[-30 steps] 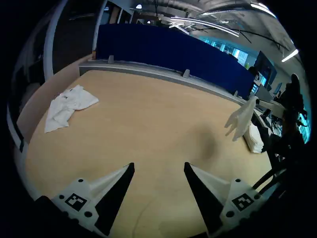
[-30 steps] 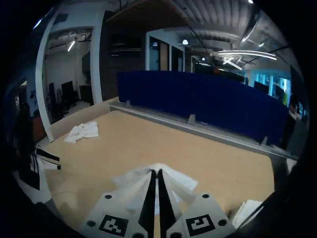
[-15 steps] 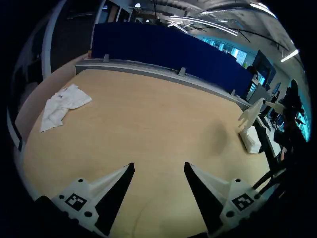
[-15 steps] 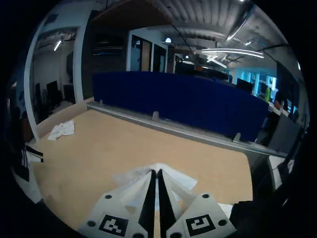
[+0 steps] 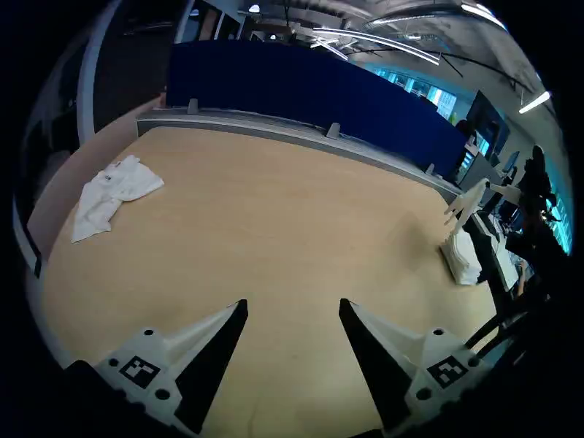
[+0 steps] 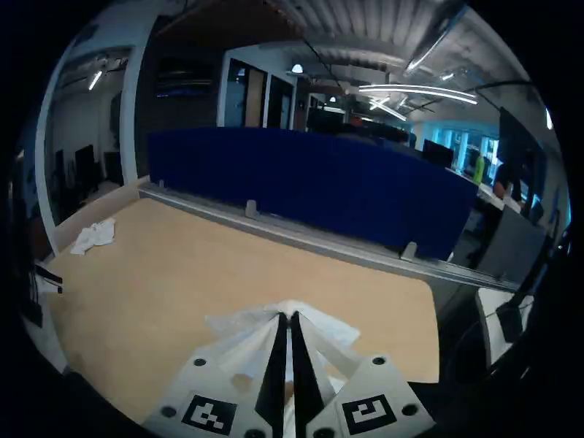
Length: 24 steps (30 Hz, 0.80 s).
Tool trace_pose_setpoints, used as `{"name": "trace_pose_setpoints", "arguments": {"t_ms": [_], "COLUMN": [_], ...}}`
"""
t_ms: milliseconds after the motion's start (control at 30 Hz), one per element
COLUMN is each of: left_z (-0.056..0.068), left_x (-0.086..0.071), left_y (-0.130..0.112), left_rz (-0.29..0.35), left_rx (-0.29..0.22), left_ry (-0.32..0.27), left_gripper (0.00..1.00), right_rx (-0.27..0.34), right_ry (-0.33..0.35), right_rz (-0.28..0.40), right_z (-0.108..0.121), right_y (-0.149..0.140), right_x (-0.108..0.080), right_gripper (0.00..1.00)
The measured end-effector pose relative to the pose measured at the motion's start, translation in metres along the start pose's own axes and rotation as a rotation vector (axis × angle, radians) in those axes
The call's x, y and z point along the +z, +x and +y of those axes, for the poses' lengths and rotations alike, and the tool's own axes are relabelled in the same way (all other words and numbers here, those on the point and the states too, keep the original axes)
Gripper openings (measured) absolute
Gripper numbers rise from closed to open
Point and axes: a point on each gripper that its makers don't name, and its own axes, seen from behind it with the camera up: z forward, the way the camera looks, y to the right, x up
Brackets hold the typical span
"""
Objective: Fold towel
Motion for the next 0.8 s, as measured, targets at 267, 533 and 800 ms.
{"name": "trace_pose_setpoints", "arguments": {"t_ms": [267, 533, 800], "left_z": [0.006, 0.013, 0.022], "left_x": [0.002, 0.004, 0.006], "left_y": [-0.002, -0.001, -0.002], "left_rz": [-0.006, -0.009, -0.012], "left_rx": [0.009, 0.018, 0.023], "left_ry": [0.009, 0.012, 0.010], "left_gripper": [0.93, 0.93, 0.93], "right_rx": [0.002, 0.007, 0.002], "right_ry": [-0.002, 0.005, 0.012], "right_rz": [-0.020, -0.026, -0.021], "right_z": [0.021, 0.029, 0.034], "right_y": [-0.008, -0.014, -0.012], "right_x": [0.010, 0.013, 0.012], "right_gripper": [0.03, 0.03, 0.03]}}
